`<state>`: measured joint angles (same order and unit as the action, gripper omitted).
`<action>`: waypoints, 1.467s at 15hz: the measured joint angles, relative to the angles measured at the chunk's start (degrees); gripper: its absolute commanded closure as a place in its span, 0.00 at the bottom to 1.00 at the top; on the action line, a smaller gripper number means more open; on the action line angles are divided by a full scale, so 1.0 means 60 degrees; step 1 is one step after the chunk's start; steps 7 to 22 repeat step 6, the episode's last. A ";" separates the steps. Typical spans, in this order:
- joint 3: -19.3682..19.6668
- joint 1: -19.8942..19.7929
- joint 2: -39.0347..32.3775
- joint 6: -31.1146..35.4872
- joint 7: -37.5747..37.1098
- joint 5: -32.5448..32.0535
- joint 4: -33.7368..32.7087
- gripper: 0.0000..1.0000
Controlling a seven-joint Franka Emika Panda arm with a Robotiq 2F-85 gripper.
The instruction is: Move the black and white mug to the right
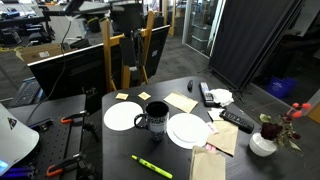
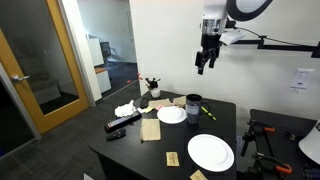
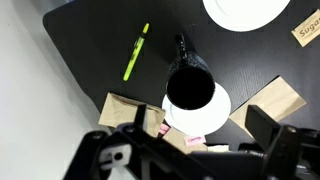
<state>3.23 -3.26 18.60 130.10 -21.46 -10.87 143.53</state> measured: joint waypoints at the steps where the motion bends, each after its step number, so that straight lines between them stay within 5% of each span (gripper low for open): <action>1: -0.0020 -0.0008 0.0098 -0.0071 0.0011 0.0000 -0.0003 0.00; 22: -0.0142 -0.0010 0.0319 -0.0208 0.0150 0.0002 -0.0003 0.00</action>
